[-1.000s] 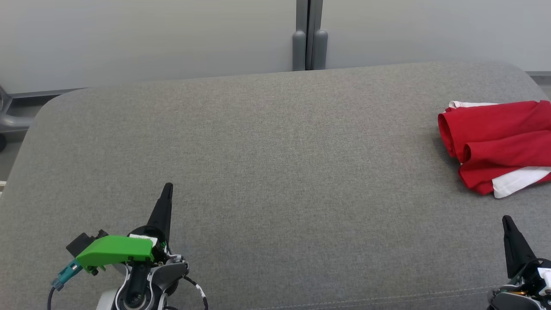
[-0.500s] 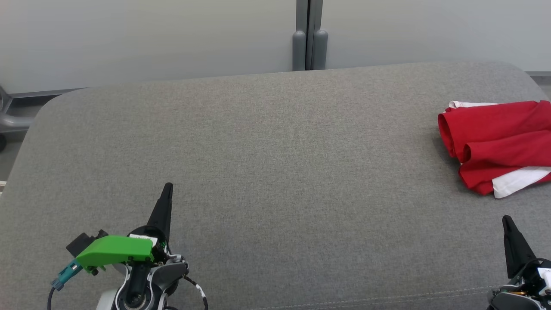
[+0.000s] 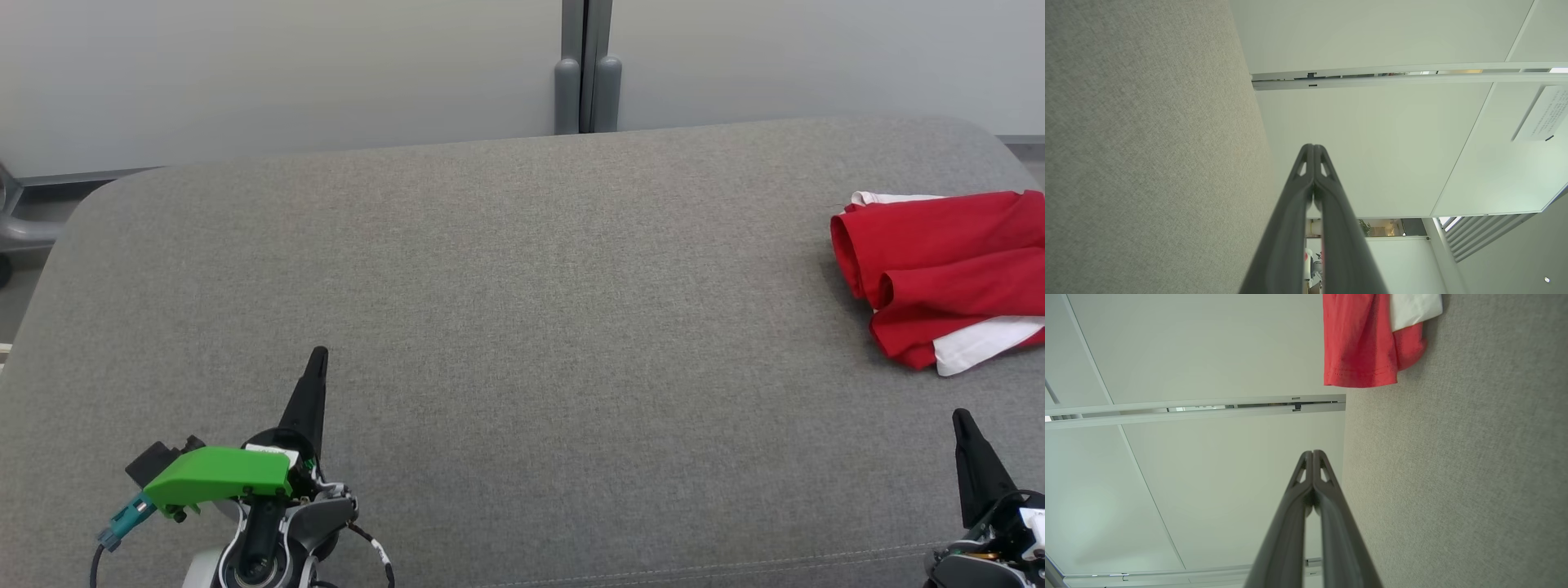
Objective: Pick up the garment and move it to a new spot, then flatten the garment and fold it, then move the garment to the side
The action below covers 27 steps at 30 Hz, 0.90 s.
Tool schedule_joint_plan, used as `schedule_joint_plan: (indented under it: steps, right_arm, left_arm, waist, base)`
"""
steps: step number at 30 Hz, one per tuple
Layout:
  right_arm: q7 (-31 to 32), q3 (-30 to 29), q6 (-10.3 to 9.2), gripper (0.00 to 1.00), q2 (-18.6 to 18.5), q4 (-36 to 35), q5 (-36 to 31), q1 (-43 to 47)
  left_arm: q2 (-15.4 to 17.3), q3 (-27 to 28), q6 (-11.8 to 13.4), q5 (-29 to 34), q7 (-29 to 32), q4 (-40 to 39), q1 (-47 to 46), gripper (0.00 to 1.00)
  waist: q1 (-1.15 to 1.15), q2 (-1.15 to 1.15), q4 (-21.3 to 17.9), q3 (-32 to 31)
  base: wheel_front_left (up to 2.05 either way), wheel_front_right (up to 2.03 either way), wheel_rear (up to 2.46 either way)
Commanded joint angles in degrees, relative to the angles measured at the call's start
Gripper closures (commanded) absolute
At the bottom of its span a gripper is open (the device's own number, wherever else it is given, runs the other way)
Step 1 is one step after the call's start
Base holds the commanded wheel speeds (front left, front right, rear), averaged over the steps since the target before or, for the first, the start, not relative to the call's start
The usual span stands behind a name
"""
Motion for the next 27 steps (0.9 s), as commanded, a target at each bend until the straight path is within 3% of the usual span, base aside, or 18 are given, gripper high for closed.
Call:
schedule_joint_plan:
  steps: [1,27]
  right_arm:
    - [0.12,-0.10,0.02,1.00,-0.24,-0.31,0.19,0.34]
    - [0.11,-0.09,0.02,1.00,-0.24,-0.31,0.19,0.34]
  left_arm:
    - [0.03,0.10,-0.15,-0.41,0.14,0.09,-0.55,1.00]
    - [0.03,0.09,-0.15,-0.41,0.13,0.08,-0.55,1.00]
  waist:
    - [0.00,0.00,0.00,0.00]
    - [0.00,0.00,0.00,0.00]
  base:
    - [0.00,0.00,0.00]
    - [0.00,0.00,0.00]
